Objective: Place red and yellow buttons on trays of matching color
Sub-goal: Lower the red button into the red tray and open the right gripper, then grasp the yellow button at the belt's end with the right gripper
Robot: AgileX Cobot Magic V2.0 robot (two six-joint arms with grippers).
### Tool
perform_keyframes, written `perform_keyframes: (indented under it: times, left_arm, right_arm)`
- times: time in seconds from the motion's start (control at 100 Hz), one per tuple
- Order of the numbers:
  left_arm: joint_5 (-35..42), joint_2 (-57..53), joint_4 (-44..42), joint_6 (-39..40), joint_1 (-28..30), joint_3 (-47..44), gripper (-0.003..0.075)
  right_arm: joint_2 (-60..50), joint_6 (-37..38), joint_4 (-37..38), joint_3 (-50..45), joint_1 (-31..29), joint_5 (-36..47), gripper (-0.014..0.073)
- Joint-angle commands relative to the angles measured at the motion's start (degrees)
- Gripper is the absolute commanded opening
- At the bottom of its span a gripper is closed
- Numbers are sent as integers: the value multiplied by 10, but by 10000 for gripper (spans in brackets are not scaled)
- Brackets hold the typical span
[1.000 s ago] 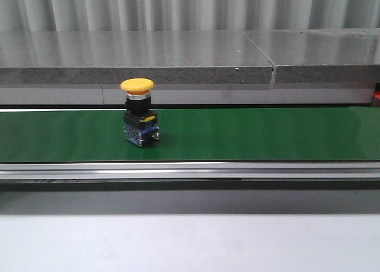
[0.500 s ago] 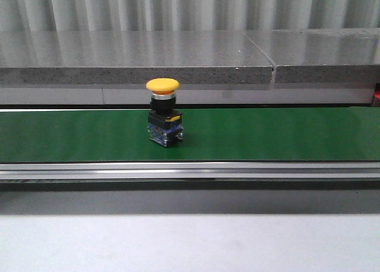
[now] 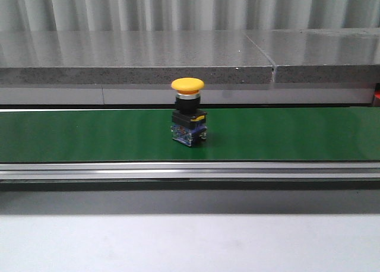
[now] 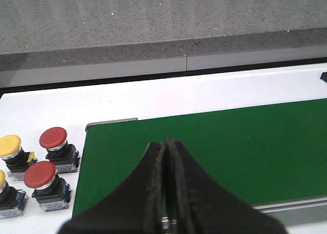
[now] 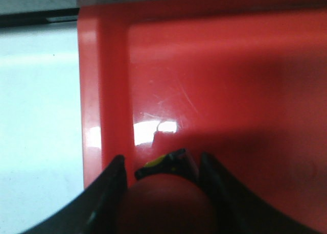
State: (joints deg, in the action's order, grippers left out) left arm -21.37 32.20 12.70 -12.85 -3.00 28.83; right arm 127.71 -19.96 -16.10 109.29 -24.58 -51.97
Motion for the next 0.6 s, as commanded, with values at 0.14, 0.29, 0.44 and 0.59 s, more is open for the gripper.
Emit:
perform_keyframes:
  times: [0.14, 0.29, 0.44, 0.59]
  left_arm:
    - [36, 1, 9, -1, -5, 14, -20]
    - [30, 1, 9, -1, -5, 14, -20]
    - [29, 1, 9, -1, -5, 14, -20]
    - [29, 1, 9, -1, -5, 14, -20]
  right_arm:
    - [-33, 0, -4, 19, -4, 21, 160]
    - [-33, 0, -4, 19, -4, 17, 416]
    - [-34, 0, -4, 19, -4, 18, 576]
    - [-41, 0, -4, 36, -4, 7, 574]
